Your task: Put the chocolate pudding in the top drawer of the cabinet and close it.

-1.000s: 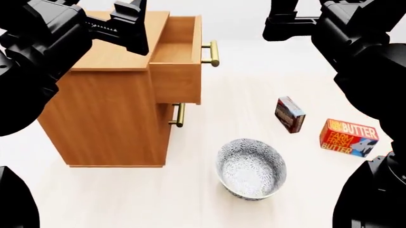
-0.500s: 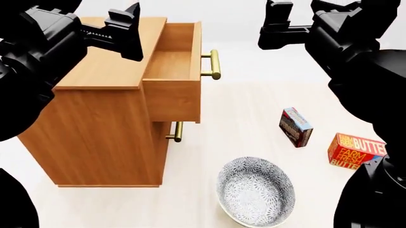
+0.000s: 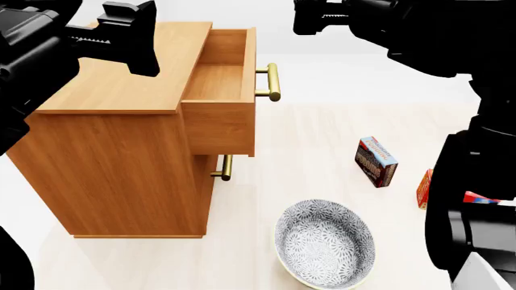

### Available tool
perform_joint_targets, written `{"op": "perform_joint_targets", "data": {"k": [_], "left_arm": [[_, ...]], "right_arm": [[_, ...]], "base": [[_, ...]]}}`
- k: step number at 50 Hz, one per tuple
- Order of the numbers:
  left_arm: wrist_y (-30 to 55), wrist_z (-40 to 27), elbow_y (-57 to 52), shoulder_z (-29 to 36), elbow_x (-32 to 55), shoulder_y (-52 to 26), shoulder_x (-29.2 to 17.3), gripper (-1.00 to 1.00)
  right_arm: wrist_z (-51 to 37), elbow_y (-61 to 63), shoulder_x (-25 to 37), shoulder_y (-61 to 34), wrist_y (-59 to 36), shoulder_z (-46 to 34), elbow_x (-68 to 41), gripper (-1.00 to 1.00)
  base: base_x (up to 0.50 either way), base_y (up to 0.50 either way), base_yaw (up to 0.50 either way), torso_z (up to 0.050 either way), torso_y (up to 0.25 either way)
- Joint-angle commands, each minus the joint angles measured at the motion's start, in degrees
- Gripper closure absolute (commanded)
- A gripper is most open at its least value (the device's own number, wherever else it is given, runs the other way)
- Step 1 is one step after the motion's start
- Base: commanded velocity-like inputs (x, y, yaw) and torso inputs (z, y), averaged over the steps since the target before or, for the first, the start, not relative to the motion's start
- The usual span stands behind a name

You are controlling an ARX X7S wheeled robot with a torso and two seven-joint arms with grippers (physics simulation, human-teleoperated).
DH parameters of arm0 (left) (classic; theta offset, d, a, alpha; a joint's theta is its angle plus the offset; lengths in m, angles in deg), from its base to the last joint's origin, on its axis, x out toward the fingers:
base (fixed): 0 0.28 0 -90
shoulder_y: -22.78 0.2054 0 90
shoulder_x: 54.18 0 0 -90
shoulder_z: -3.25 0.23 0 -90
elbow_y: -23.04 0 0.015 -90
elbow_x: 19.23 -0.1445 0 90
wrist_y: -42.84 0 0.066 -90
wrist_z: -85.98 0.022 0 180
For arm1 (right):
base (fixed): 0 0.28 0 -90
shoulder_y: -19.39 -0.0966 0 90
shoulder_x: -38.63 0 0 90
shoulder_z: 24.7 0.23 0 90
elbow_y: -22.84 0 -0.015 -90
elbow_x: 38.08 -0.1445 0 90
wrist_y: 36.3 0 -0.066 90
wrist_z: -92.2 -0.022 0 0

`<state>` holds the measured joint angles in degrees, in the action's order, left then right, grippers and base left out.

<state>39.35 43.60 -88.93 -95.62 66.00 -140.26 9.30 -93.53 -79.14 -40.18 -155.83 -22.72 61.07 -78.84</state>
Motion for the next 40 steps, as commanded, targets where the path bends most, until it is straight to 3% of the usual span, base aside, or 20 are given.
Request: {"op": "perform_joint_targets", "data": {"k": [1,9,20,26,32,40], "left_arm": [[-1.80,-17.27,3.17,0.80,21.21,-3.25,-5.15,-1.00],[-4.69,-22.00,4.21,4.62,28.42,-6.89,-8.76,-1.00],[-5.87,-22.68,4.27,6.64,30.07,-8.87,-10.31,-1.00],[-6.01,-21.96,4.13,7.03,29.42,-8.78,-10.25,-1.00],[-6.45,-21.62,4.04,7.51,29.29,-8.72,-10.31,-1.00],[-7.02,-21.12,3.89,7.86,29.21,-9.01,-10.63,-1.00]], "right_arm": [[11.59,-27.82,-3.70,-14.22,4.76,-10.44,4.26,-1.00],[25.33,-61.19,-11.16,-27.45,20.98,-21.48,10.91,-1.00],[19.34,-60.57,-11.19,-28.03,24.90,-60.66,-26.92,-1.00],[18.17,-58.88,-11.19,-29.44,27.30,-76.20,-39.62,-1.00],[16.42,-57.09,-11.19,-30.18,28.21,-83.27,-45.06,-1.00],[11.44,-55.82,-11.19,-30.98,26.40,-85.16,-48.66,-1.00]], "base": [[0.00,0.00,0.00,0.000,0.000],[0.00,0.00,0.00,0.000,0.000],[0.00,0.00,0.00,0.000,0.000],[0.00,0.00,0.00,0.000,0.000],[0.00,0.00,0.00,0.000,0.000],[0.00,0.00,0.00,0.000,0.000]]}}
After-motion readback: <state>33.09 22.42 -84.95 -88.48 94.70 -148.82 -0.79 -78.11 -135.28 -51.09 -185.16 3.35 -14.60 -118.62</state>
